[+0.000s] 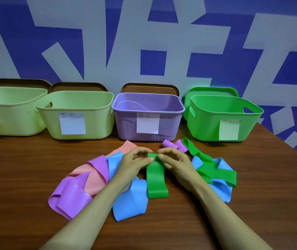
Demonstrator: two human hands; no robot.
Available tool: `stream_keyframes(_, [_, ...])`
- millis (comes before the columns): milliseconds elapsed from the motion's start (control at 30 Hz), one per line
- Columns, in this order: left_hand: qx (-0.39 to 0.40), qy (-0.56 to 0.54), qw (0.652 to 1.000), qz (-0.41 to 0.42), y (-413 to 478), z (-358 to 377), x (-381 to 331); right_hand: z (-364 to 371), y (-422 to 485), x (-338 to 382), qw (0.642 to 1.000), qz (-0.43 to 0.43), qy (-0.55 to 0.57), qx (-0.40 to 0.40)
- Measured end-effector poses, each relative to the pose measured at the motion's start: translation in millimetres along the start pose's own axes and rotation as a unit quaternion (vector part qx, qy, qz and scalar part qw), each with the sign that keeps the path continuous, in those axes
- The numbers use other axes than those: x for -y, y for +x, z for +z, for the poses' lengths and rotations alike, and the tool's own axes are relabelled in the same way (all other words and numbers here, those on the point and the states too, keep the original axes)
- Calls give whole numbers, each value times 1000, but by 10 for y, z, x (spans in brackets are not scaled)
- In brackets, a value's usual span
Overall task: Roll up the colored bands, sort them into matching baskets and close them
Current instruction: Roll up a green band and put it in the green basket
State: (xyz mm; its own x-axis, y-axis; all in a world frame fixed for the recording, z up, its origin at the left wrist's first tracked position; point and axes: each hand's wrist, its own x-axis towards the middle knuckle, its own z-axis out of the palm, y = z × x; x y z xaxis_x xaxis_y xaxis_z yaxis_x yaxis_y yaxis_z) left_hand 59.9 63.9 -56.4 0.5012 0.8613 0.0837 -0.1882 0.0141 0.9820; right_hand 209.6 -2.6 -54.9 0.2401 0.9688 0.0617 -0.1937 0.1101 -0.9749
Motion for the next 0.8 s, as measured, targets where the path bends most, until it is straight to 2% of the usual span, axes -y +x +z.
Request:
stream_keyframes(200, [6, 2, 1000, 10, 6, -8, 0, -12, 21, -17, 1000, 17, 0, -2])
stream_keyframes(367, [16, -8, 1000, 15, -1, -2, -15, 0, 2, 3, 1000, -1, 3, 6])
stream_keyframes(600, [17, -73, 996, -40, -19, 43, -77, -15, -6, 12, 998, -56, 12, -34])
stream_keyframes(800, [14, -75, 996, -49, -33, 46, -102, -8, -40, 10, 997, -68, -18, -16])
